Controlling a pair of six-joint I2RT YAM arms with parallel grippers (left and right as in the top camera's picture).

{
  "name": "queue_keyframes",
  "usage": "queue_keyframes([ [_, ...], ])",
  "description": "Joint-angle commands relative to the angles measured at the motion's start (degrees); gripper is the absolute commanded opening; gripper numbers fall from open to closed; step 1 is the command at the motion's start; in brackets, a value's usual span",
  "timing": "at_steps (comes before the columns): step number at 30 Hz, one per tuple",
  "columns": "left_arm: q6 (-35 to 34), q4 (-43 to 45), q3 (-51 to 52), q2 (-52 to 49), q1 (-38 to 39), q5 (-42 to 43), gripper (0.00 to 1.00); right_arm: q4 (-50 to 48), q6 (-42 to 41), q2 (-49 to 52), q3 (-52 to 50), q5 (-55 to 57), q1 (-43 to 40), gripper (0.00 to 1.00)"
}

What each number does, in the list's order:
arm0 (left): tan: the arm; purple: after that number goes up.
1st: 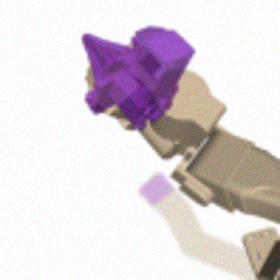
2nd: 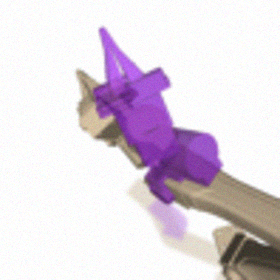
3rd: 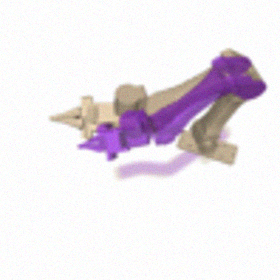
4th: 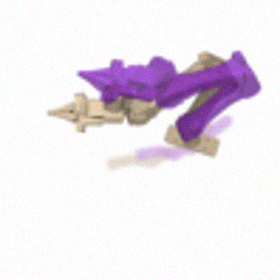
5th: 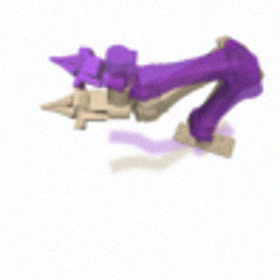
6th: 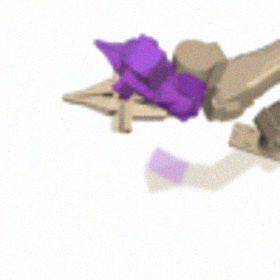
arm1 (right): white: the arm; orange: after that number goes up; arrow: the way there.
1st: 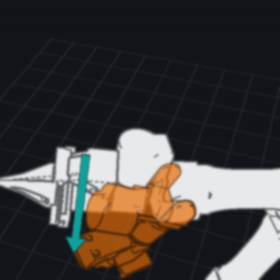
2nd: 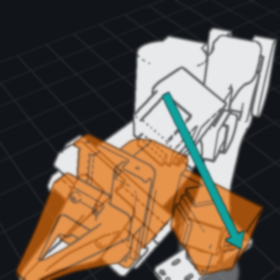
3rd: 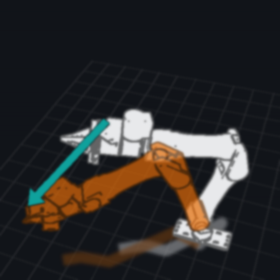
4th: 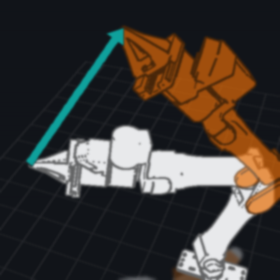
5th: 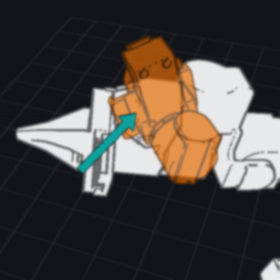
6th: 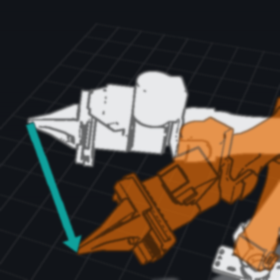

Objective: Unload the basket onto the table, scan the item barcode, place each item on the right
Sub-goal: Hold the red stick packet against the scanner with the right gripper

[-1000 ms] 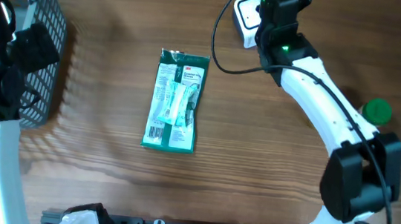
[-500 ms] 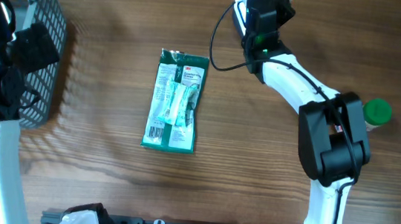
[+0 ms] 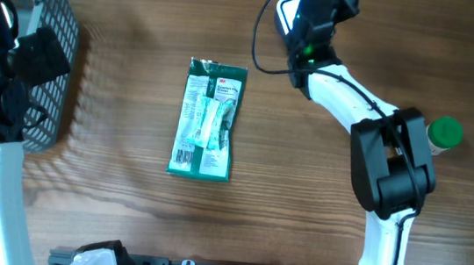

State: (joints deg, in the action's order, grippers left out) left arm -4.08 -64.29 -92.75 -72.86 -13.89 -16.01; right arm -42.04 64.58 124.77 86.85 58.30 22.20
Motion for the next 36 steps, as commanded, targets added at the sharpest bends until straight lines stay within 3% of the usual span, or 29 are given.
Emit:
queue_keyframes([
  [1, 0.7, 0.2, -0.2, 0.1, -0.2, 0.1, 1.0, 0.9, 0.9, 0.9, 0.5, 1.1, -0.9, 0.04],
  [16, 0.7, 0.2, -0.2, 0.1, -0.2, 0.1, 1.0, 2.3, 2.1, 7.0, 0.5, -7.2, 1.1, 0.04],
  [24, 0.7, 0.2, -0.2, 0.1, -0.2, 0.1, 1.0, 3.0, 3.0, 7.0, 0.5, -5.1, 4.6, 0.04],
  [31, 0.7, 0.2, -0.2, 0.1, -0.2, 0.1, 1.0, 17.7, 2.9, 7.0, 0.5, -1.2, 5.4, 0.04],
  [36, 0.7, 0.2, -0.2, 0.1, -0.2, 0.1, 1.0, 18.0, 2.7, 6.5, 0.5, 1.2, 5.9, 0.05],
])
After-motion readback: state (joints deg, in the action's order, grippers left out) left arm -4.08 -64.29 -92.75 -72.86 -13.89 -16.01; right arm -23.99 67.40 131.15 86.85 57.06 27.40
